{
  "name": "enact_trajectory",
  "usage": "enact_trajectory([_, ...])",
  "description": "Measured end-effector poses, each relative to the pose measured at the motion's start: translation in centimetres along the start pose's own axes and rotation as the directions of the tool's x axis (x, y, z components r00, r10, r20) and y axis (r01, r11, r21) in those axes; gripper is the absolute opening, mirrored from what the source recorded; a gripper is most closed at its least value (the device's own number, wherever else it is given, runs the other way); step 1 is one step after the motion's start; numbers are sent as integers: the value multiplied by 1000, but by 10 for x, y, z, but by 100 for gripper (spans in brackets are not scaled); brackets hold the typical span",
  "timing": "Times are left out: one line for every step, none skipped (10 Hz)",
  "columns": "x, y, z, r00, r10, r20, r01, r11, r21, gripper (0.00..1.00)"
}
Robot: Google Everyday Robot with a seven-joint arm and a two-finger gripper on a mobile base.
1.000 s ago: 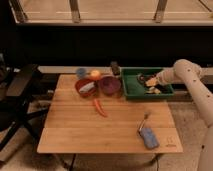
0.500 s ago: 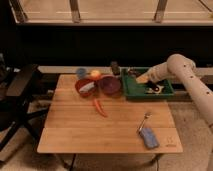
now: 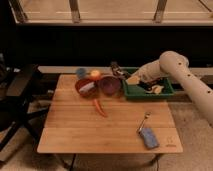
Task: Place brush in plastic cup
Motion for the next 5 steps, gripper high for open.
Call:
enact_trajectory([-2,1,1,1000,-2,0,2,1000,-2,0])
enact_trajectory([-1,1,1,1000,-2,0,2,1000,-1,0])
enact_trajectory([-1,1,1,1000,-2,0,2,1000,-1,0])
enact_trajectory([-1,0,-1,1000,-6,-1,6,1000,1,0])
enact_trajectory([-6,2,1,1000,-29,-4,29,999,-16,0])
